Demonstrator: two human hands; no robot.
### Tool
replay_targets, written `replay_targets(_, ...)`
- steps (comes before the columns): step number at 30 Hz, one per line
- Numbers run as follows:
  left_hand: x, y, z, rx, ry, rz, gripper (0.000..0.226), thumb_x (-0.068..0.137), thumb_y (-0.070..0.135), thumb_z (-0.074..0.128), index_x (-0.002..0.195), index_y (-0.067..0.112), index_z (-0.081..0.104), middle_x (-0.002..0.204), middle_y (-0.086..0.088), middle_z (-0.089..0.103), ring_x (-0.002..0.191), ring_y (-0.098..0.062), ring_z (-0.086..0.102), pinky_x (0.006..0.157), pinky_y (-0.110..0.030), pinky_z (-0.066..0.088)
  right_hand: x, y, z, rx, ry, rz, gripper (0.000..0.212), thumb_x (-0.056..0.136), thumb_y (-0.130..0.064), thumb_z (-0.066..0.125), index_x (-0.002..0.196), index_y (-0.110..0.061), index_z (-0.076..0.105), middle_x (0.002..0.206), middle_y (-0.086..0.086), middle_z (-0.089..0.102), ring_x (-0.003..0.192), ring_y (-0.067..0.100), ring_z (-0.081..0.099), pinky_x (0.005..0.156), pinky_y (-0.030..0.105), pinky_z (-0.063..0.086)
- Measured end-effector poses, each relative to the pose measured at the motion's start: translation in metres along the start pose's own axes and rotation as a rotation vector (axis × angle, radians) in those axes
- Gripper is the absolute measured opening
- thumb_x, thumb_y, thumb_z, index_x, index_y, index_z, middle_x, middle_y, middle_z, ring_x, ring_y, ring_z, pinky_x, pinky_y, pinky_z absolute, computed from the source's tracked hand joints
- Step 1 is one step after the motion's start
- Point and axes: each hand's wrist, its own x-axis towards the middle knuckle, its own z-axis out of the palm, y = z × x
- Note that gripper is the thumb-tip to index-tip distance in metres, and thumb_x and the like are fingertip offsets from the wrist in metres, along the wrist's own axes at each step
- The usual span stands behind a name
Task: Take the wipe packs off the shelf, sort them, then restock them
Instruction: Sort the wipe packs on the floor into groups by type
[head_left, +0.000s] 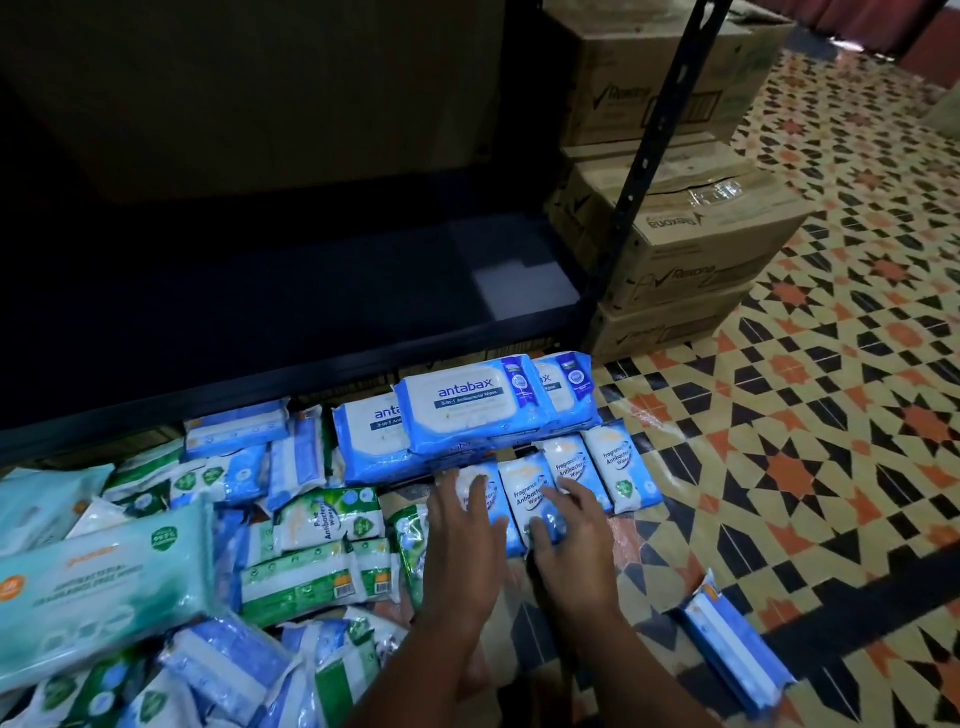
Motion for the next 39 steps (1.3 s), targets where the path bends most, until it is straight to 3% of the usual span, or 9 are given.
replay_targets(5,-0.009,-0.019,-0.007,0.255,-0.212,0.174,0.064,0.104,0.057,0.032,0.158,0.025,0.019,0.167,-0.003,0.008,0.153,-0.028,0.005,0.122,-0.041,0.022,-0.004,0.015,0.008,-0.264,0.007,-0.307,0.025,0.09,-0.014,0.059,0.108,-0.008,0.075,0.12,0.004,0.067,0.116,0.023,0.049,0.092,0.041,0.054)
replay_targets(10,-0.005,-0.023,-0.013,0.336,-0.289,0.228,0.07,0.103,0.061,0.029,0.161,0.026,0.01,0.168,-0.004,0.004,0.154,-0.029,0.001,0.123,-0.045,0.019,0.001,0.011,0.004,-0.498,-0.021,-0.283,0.04,0.097,-0.034,0.039,0.112,-0.021,0.075,0.128,-0.007,0.067,0.125,0.028,0.052,0.098,0.04,0.035)
replay_targets(17,-0.001,-0.022,-0.012,0.364,-0.269,0.275,0.067,0.103,0.059,0.033,0.159,0.025,0.017,0.167,-0.005,0.012,0.152,-0.03,0.009,0.121,-0.044,0.022,0.007,0.014,0.007,-0.495,-0.076,-0.224,0.043,0.1,-0.039,0.035,0.117,-0.029,0.073,0.133,-0.013,0.064,0.138,0.026,0.046,0.108,0.047,0.028)
replay_targets(21,0.0,-0.026,-0.01,0.362,-0.253,0.283,0.066,0.102,0.059,0.037,0.158,0.025,0.024,0.165,-0.006,0.019,0.151,-0.031,0.015,0.119,-0.045,0.024,0.006,0.014,0.012,-0.504,-0.117,-0.294,0.046,0.1,-0.033,0.034,0.123,-0.021,0.072,0.135,-0.003,0.065,0.139,0.026,0.049,0.115,0.046,0.021)
replay_targets(26,0.0,-0.037,-0.006,0.381,-0.166,0.321,0.06,0.092,0.058,0.059,0.14,0.022,0.054,0.144,-0.01,0.052,0.129,-0.035,0.05,0.103,-0.047,0.047,0.006,0.014,0.013,-0.556,-0.19,-0.385,0.044,0.093,-0.026,0.047,0.132,-0.018,0.066,0.14,0.002,0.061,0.14,0.028,0.047,0.119,0.049,0.013)
replay_targets(28,0.0,-0.039,-0.003,0.395,-0.134,0.336,0.061,0.088,0.058,0.067,0.136,0.021,0.058,0.138,-0.009,0.057,0.124,-0.034,0.054,0.099,-0.047,0.051,0.009,0.013,0.011,-0.576,-0.21,-0.361,0.047,0.096,-0.029,0.039,0.133,-0.02,0.065,0.141,0.0,0.061,0.142,0.028,0.045,0.119,0.05,0.012)
replay_targets(31,0.002,-0.04,-0.003,0.402,-0.105,0.371,0.06,0.089,0.057,0.064,0.139,0.024,0.055,0.137,-0.01,0.055,0.123,-0.035,0.053,0.101,-0.047,0.049,0.009,0.011,0.009,-0.507,-0.207,-0.292,0.05,0.103,-0.034,0.028,0.138,-0.021,0.061,0.148,-0.005,0.053,0.147,0.026,0.036,0.121,0.047,0.009)
replay_targets(35,0.003,-0.037,0.0,0.424,-0.095,0.404,0.057,0.096,0.055,0.047,0.15,0.036,0.042,0.141,-0.015,0.05,0.125,-0.04,0.047,0.104,-0.051,0.046,0.01,0.011,0.001,-0.277,-0.204,-0.177,0.05,0.107,-0.035,0.044,0.154,-0.019,0.04,0.164,-0.003,0.025,0.153,0.017,0.02,0.125,0.036,0.005)
replay_targets(39,0.005,-0.031,0.004,0.427,-0.103,0.414,0.054,0.1,0.054,0.04,0.152,0.04,0.036,0.146,-0.019,0.045,0.128,-0.043,0.044,0.108,-0.053,0.041,0.018,0.014,-0.007,-0.21,-0.262,-0.105,0.057,0.105,-0.045,0.044,0.156,-0.02,0.035,0.163,-0.004,0.029,0.151,0.016,0.018,0.124,0.038,0.02)
